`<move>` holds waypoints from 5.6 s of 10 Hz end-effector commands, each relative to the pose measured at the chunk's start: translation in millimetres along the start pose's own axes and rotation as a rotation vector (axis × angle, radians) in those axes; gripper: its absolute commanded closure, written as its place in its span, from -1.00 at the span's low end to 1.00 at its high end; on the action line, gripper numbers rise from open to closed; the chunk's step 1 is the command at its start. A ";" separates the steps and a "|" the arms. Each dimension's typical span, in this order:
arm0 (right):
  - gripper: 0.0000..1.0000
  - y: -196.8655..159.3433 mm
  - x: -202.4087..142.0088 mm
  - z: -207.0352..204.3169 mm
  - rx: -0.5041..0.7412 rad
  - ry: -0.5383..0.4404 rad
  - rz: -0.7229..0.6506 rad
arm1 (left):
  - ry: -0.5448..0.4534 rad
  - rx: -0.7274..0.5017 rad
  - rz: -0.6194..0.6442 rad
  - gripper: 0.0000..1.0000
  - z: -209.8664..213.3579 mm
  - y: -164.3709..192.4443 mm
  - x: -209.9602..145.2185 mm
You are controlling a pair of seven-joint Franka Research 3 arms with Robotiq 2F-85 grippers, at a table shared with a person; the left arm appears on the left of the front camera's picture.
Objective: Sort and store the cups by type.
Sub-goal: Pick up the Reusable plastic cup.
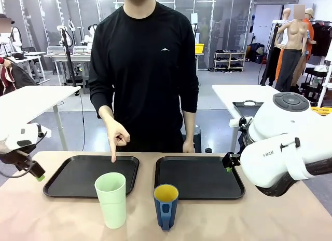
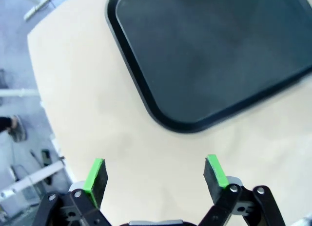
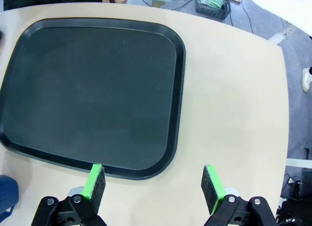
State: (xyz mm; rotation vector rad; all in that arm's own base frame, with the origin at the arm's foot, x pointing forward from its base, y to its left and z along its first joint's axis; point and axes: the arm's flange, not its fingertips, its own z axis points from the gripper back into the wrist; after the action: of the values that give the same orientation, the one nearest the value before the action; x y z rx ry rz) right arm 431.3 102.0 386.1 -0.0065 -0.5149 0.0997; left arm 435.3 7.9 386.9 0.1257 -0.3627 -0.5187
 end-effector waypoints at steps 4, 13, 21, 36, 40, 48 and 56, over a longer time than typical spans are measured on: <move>-1.00 0.3 0.5 -1.5 0.001 0.001 0.010 | 0.033 -0.111 -0.522 -1.00 4.6 -1.9 -26.0; -1.00 0.3 0.5 -1.5 0.001 0.001 0.010 | 0.135 -0.172 -0.902 -1.00 -3.3 -11.9 -23.9; -1.00 0.3 0.5 -1.5 0.001 0.001 0.010 | -0.157 -0.483 -0.890 -1.00 -31.5 -3.9 -16.5; -1.00 0.3 0.5 -1.5 0.001 0.001 0.010 | -1.067 -1.024 -0.713 -1.00 -85.1 -18.1 -21.5; -1.00 0.3 0.5 -1.5 0.001 0.001 0.010 | -1.015 -1.024 -0.727 -1.00 -80.4 -22.7 -28.2; -1.00 0.3 0.5 -1.5 0.001 0.001 0.010 | -1.004 -1.037 -0.713 -1.00 -102.1 -33.8 -27.5; -1.00 0.3 0.5 -1.5 0.001 0.001 0.010 | -1.141 -1.109 -0.664 -1.00 -133.8 -86.6 -22.1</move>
State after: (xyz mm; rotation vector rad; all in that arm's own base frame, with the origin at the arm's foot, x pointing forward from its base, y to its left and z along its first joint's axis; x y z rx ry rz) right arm 431.1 102.5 386.0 -0.0060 -0.5146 0.1014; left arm 426.5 -44.5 244.7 -1.2053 -1.0285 -1.3447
